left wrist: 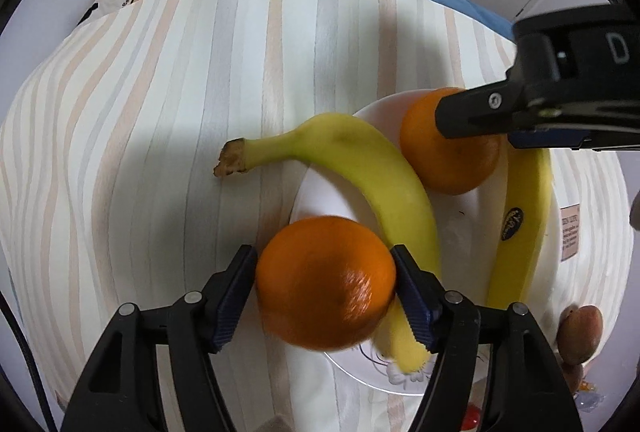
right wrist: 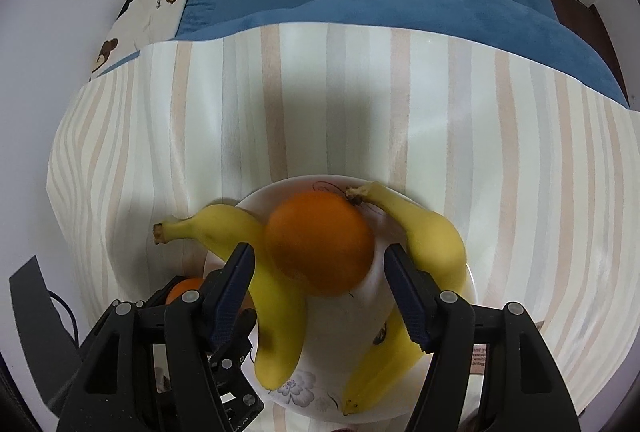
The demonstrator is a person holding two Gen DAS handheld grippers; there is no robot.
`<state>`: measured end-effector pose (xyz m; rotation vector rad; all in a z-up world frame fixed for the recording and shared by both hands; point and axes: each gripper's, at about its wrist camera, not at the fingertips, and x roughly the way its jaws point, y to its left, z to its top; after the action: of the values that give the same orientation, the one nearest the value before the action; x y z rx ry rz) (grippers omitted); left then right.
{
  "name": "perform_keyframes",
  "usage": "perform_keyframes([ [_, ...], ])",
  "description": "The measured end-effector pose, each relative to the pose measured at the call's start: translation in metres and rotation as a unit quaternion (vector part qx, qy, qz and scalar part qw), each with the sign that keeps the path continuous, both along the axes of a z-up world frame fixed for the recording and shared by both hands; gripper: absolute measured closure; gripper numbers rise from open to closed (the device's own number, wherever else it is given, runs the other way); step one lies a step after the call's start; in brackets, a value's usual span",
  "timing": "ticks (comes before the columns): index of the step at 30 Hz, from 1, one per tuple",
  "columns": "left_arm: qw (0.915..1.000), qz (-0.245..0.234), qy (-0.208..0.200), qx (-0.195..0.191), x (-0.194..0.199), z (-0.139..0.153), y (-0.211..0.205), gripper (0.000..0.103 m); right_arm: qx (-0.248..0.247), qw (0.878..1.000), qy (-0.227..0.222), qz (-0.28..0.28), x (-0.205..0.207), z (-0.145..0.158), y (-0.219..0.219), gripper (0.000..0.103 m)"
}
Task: Organize fruits
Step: 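Carry both oranges onto the white plate beside the bananas and open both tools, then raise both open tools away from the plate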
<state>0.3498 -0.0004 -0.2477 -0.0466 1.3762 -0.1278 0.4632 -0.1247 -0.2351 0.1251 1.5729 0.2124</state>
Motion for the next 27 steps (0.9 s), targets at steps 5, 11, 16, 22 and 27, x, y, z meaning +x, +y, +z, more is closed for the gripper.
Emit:
perform_keyframes([
  [5, 0.9999, 0.003, -0.011, -0.004, -0.005, 0.012, 0.003, 0.027, 0.008, 1.000, -0.010, -0.009, -0.008, 0.018, -0.012, 0.026],
  [11, 0.9992, 0.023, -0.033, 0.000, -0.014, 0.038, 0.021, 0.016, 0.004, 0.999, -0.030, -0.021, -0.028, 0.039, -0.031, 0.016],
  [16, 0.9980, 0.037, -0.051, 0.008, -0.020, 0.064, 0.035, 0.016, -0.019, 0.998, -0.055, -0.025, -0.058, 0.050, -0.045, 0.010],
  [22, 0.9968, 0.044, -0.065, 0.016, -0.041, 0.084, 0.039, 0.016, -0.033, 0.996, -0.082, -0.019, -0.105, 0.063, -0.055, 0.010],
  [27, 0.9955, 0.042, -0.082, 0.023, -0.064, 0.104, 0.033, 0.016, -0.041, 0.992, -0.114, -0.024, -0.145, 0.082, -0.060, 0.010],
])
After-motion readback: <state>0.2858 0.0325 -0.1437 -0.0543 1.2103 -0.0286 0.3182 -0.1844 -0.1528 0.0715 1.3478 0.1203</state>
